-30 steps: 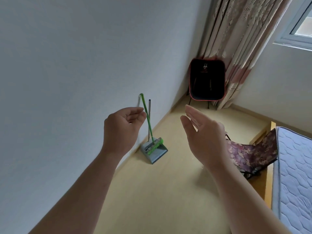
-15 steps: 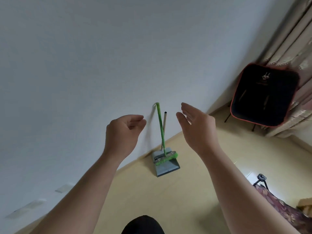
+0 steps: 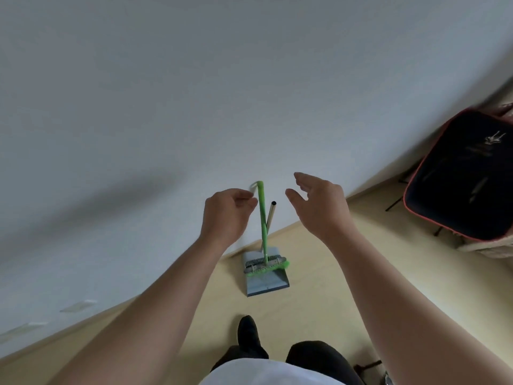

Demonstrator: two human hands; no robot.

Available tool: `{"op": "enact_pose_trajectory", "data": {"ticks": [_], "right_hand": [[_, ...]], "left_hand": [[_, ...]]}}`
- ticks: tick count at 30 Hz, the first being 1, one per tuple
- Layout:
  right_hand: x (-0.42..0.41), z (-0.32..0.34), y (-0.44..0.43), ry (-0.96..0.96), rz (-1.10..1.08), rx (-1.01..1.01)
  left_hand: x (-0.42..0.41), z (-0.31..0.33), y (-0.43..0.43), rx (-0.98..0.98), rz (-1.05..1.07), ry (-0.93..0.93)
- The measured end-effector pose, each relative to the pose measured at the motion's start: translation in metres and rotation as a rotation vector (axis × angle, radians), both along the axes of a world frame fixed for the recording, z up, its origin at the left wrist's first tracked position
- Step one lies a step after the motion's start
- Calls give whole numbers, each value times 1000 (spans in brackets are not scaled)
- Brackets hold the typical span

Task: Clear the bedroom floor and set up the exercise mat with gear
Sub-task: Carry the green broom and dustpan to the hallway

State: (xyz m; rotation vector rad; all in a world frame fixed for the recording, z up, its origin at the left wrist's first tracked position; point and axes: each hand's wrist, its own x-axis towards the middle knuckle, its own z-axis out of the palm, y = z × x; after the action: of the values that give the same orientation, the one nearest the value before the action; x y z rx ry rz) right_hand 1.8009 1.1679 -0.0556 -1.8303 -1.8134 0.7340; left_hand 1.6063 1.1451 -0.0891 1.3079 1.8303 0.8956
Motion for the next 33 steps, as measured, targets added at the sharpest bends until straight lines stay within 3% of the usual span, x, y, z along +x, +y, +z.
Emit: {"op": "enact_pose_trajectory", "data": {"ticks": [7,14,24,33], "right_hand": [[13,-65,82,-92,182,-222],[19,-150,134,-202,351,-443],[4,-225,172,-202,366,-507],[-1,-252,173,-202,401,-449]], "left_hand": [[19,-42,62,-121,9,148],[40,-75,90,-218,167,176],[59,-118,124,-289,215,163],[59,-160,163,-363,261,178]]}}
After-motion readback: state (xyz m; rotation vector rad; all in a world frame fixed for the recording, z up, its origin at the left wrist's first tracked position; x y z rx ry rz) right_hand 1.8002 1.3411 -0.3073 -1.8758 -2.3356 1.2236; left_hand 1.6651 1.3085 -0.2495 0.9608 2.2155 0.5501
